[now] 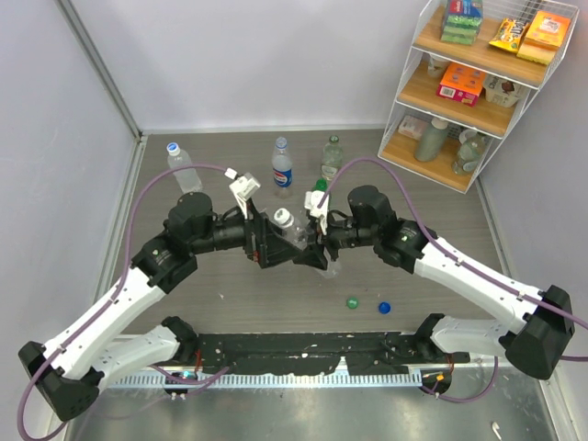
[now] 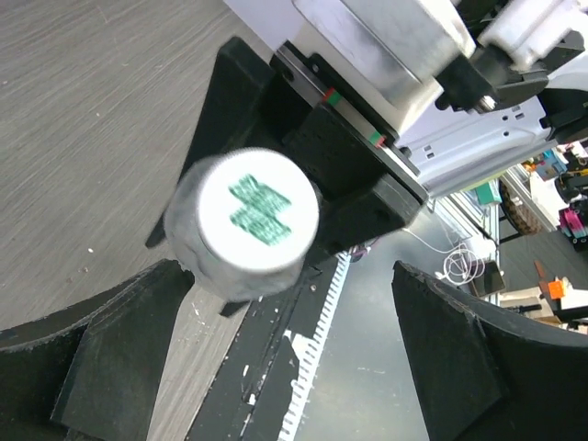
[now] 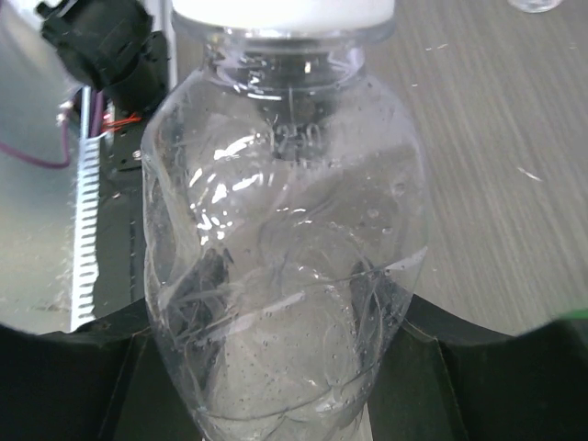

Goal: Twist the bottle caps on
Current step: Screw the bottle cap onto the plastic bottle.

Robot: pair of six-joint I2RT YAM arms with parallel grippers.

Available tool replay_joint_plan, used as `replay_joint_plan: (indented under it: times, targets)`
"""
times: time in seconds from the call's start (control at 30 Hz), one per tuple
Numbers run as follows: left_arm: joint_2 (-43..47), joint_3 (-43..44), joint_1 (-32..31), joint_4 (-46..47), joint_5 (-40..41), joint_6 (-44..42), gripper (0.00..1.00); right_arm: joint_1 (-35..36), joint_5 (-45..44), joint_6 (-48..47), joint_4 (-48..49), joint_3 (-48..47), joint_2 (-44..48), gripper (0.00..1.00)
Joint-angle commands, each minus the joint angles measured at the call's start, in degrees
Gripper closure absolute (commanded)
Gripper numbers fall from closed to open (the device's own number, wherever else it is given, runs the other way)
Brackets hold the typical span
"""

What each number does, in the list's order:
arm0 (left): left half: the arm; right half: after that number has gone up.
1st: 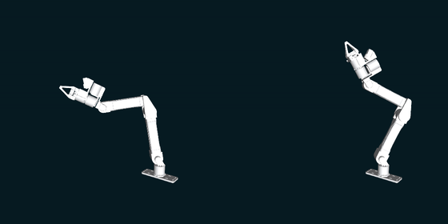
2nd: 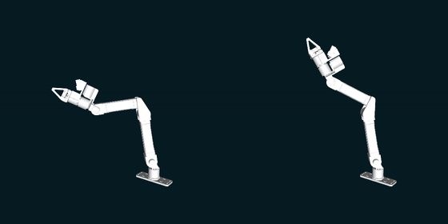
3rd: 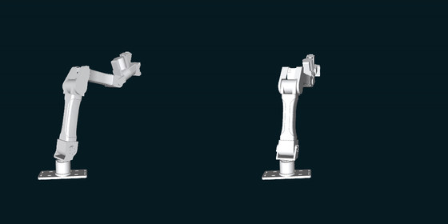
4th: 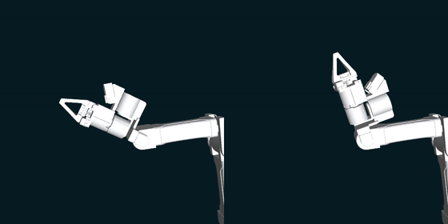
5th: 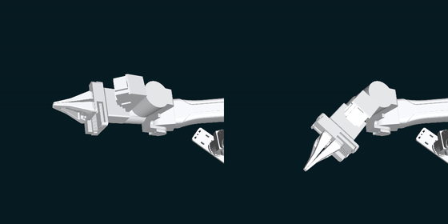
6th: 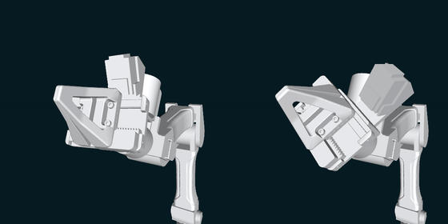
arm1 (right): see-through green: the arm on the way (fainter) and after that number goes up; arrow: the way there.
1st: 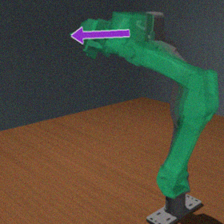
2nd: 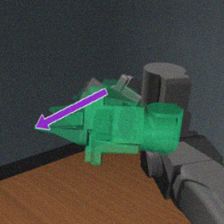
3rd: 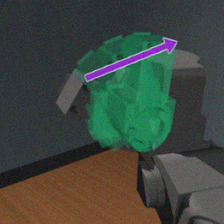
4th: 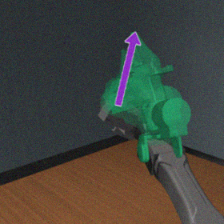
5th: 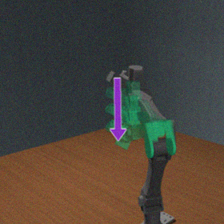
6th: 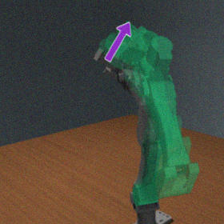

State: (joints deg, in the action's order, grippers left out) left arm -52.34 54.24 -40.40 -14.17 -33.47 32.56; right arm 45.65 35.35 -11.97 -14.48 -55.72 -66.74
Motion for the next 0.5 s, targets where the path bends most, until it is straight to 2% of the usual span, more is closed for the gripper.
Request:
replay_joint_plan:
  times: [0.0,0.17,0.33,0.47]
  targets:
    - [3.81,1.92,-0.82,-0.68,2.07,1.10,0.00,-0.12,-9.57,2.38,8.67,-0.09,2.31,0.99]
    - [7.16,5.25,-0.82,-3.22,18.68,7.08,0.00,-0.21,-23.21,2.48,17.20,4.74,4.34,0.99]
    - [5.33,13.16,-0.82,-9.72,29.85,8.05,0.00,-0.12,-22.35,1.42,15.28,3.87,3.37,0.99]
    - [-0.38,20.28,-0.82,-16.13,32.95,9.36,0.02,-0.12,-23.05,0.02,15.36,4.48,3.28,0.99]
